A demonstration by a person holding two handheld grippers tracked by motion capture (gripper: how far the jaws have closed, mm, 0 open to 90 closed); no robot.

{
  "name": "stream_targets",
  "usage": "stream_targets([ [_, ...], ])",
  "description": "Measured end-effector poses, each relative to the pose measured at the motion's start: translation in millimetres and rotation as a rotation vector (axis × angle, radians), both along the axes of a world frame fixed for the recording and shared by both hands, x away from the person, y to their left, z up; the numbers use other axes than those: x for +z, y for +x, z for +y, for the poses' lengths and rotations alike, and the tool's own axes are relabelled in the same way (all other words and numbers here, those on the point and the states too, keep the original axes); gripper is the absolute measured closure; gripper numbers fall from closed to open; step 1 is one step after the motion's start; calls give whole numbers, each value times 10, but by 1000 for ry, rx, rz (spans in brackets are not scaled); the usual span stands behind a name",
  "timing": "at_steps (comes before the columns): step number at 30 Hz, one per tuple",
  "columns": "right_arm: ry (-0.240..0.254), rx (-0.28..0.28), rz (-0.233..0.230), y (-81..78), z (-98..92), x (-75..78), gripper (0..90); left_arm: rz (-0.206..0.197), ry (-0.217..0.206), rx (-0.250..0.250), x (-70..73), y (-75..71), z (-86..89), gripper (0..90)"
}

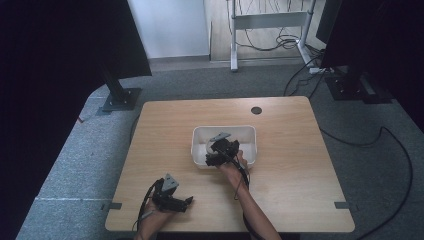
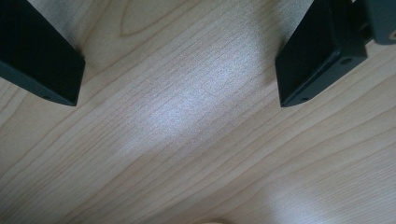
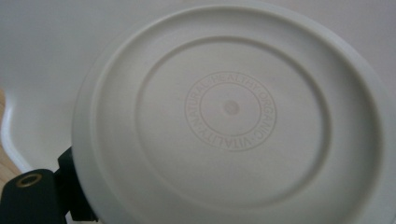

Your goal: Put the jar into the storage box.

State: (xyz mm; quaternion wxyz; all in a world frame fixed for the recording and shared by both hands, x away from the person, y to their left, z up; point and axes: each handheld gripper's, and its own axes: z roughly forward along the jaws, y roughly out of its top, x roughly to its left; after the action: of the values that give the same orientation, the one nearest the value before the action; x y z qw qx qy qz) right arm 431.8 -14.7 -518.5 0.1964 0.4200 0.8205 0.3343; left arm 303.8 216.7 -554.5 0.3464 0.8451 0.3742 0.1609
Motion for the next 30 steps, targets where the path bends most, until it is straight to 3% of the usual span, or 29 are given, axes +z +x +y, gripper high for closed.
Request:
stream_targets([
  [7,35,-9,31,26,-37,-7,94,0,0,0,0,0,0,12],
  [15,31,4,38,34,-47,-3,83,0,-1,0,-1,0,-1,12],
  [21,18,15,11,20,-33,10,12,0,1,-1,1,0,0,12],
  [30,10,42,-15,-23,-53,96,5,0,0,-1,0,0,0,12],
])
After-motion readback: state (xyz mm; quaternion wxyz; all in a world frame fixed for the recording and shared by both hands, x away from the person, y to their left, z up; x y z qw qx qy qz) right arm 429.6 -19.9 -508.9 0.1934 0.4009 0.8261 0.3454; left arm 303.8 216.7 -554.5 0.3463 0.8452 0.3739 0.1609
